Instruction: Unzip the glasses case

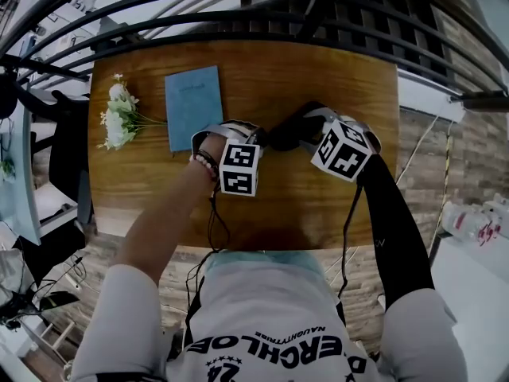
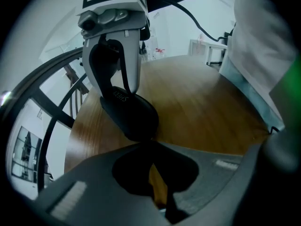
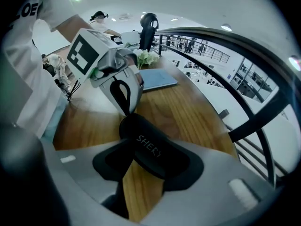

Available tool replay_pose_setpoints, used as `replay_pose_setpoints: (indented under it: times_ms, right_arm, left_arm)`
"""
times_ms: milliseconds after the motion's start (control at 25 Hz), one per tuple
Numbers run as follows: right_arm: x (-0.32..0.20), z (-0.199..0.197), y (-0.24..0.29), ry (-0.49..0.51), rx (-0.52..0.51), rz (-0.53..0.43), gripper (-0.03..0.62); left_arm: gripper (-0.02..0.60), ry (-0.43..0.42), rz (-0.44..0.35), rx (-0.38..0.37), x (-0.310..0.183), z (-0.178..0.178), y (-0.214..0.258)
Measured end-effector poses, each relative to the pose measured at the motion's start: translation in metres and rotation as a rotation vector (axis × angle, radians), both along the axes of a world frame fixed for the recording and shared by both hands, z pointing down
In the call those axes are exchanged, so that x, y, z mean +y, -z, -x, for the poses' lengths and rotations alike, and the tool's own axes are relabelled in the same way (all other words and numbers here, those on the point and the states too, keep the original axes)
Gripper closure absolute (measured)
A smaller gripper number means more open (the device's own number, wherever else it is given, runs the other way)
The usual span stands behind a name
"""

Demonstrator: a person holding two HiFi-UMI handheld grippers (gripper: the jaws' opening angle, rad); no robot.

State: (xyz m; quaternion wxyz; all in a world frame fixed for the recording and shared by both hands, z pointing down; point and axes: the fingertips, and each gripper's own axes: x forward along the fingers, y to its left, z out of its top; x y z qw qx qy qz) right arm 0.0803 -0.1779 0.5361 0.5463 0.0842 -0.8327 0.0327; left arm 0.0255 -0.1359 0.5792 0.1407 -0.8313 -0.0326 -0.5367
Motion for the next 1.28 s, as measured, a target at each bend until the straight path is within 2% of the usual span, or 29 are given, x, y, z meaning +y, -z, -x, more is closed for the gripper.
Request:
replay_pose_setpoints:
  times_ms: [120,200,400,480,560,680,720,760,800,840,920,1000,1080,1200,1280]
  right_arm:
    - [-0.002,0.0,0.0,-0.028,0.013,0.012,0.388]
    - [-0.003,-0.002,0.0,-0.059,0.022,0.021,0.39]
    - [-0.006,-0.004,0.002,-0.254,0.023,0.044,0.391]
    - [-0.004,-0.006,0.004,-0.255,0.03,0.032,0.395]
    - [-0.004,-0.008,0.011,-0.178,0.038,0.0,0.384]
    - [-0.003,-0.014,0.013,-0.014,0.071,-0.018,0.35]
    - [-0.001,-0.017,0.009,0.026,0.086,0.007,0.328]
    - [0.003,-0.019,0.003,0.055,0.1,0.043,0.276]
    - [0.01,-0.021,-0.003,0.075,0.112,0.088,0.264]
    - [0.018,-0.023,-0.009,0.087,0.124,0.137,0.247]
    - [0.038,-0.026,-0.014,0.097,0.149,0.226,0.22]
    - [0.061,-0.026,-0.011,0.111,0.152,0.31,0.277]
    - [0.083,-0.018,-0.01,0.123,0.114,0.374,0.298]
    - [0.088,-0.007,-0.005,0.087,0.043,0.368,0.306]
    - [0.07,0.006,0.012,-0.005,-0.086,0.322,0.364]
  left_arm:
    - [0.574,0.099,0.04,0.042,0.01,-0.009,0.001]
    - [0.572,0.204,0.085,0.082,0.015,-0.017,0.004]
    - [0.572,0.666,0.29,0.277,0.015,-0.032,0.011]
    - [0.572,0.757,0.35,0.326,0.015,-0.034,0.01]
    - [0.572,0.759,0.373,0.337,0.018,-0.028,0.01]
    - [0.574,0.679,0.346,0.293,0.031,-0.013,0.011]
    - [0.573,0.642,0.334,0.274,0.037,-0.008,0.011]
    - [0.572,0.61,0.319,0.256,0.041,-0.003,0.01]
    - [0.572,0.589,0.301,0.241,0.043,0.003,0.01]
    - [0.572,0.587,0.282,0.231,0.041,0.009,0.01]
    - [0.572,0.641,0.246,0.225,0.026,0.025,0.01]
    - [0.572,0.729,0.211,0.235,0.004,0.04,0.011]
    - [0.572,0.789,0.188,0.253,-0.016,0.049,0.013]
    - [0.572,0.768,0.161,0.243,-0.032,0.048,0.01]
    - [0.572,0.736,0.15,0.233,-0.035,0.043,0.009]
